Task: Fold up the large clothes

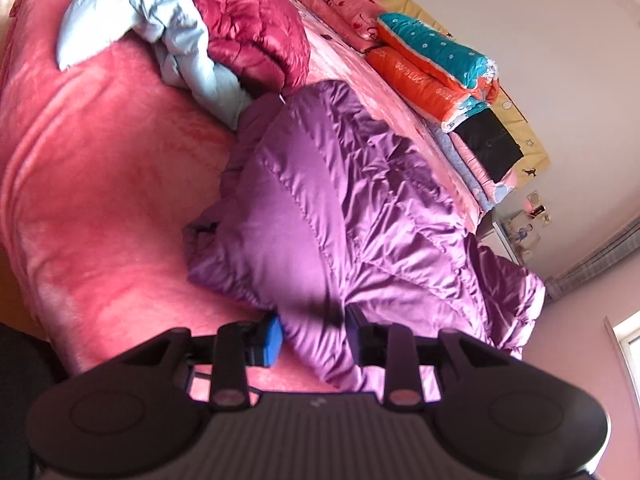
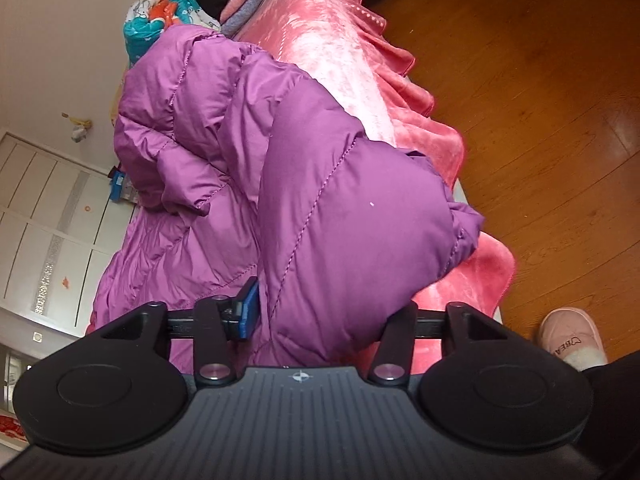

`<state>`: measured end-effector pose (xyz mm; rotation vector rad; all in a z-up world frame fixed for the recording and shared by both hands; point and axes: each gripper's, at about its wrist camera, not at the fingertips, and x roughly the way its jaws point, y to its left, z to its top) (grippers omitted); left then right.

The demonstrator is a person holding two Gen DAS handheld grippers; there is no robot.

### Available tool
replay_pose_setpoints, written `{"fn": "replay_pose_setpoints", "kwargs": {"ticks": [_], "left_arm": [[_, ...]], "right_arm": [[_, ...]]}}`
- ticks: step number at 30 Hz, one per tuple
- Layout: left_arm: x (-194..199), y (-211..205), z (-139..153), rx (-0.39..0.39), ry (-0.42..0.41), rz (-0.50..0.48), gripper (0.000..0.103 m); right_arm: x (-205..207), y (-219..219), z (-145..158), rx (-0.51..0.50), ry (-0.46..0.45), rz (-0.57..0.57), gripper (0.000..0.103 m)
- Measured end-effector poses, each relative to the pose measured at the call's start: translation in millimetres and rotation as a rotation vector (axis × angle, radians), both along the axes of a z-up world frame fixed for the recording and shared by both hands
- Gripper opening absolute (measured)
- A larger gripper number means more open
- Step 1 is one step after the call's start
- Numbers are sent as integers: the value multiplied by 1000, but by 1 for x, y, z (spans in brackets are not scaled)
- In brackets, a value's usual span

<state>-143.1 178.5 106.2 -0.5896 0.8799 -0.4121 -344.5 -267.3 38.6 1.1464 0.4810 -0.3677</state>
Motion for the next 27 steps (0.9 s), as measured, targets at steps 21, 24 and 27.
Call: {"fn": "replay_pose_setpoints", "kwargs": {"ticks": [21,24,27], "left_arm": [[31,-94,51,255,-340,-263,42],[48,-113,47,318,-367,-255,44],[64,-126,40,384,-379,-232,44]], "right_arm": [[10,39,91,-693,-40,6,100],[45,33,88,-751,-55,32,96],[78,24,81,-785,-50,48,89]]}}
